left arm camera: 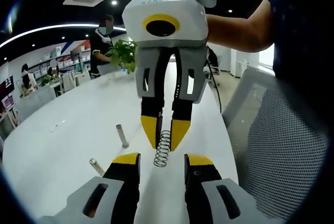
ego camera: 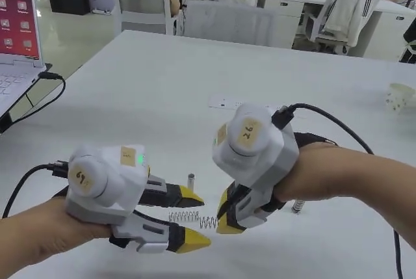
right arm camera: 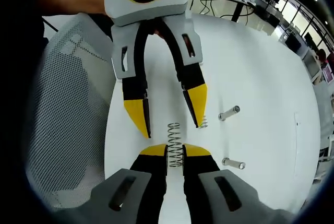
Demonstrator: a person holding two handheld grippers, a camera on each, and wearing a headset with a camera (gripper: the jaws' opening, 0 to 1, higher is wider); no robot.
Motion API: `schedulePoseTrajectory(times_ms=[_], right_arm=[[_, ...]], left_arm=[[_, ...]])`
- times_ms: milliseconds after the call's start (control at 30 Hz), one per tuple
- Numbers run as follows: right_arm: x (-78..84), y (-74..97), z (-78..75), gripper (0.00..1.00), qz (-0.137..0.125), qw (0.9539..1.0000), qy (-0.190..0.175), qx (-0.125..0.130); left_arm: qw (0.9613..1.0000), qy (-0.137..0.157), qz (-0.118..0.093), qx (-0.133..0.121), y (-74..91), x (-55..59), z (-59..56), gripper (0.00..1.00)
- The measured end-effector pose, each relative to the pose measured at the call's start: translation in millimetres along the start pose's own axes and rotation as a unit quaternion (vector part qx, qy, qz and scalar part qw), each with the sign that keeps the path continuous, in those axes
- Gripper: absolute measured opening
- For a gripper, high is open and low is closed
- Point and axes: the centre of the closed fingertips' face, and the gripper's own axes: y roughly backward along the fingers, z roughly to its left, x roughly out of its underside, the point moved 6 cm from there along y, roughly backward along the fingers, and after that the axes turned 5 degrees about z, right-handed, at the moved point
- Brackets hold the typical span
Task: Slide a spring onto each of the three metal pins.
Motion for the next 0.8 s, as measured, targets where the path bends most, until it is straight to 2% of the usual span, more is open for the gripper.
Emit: schedulePoseTrajectory(times_ms=[200,800], right_arm=[[1.0,-0.1,2.1,0.08,0.002,1.0,0.003,-0.003],[0.0,0.9,7.4,0.08,0.001,0.9999,0.011,-0.008]], left_arm=[[0.9999,-0.007,0.006,0.005,-2.7,0.4,-2.3,0.18],[0.9997,-0.017,0.012,0.008,-6.8,0.5,-5.6,0.04]])
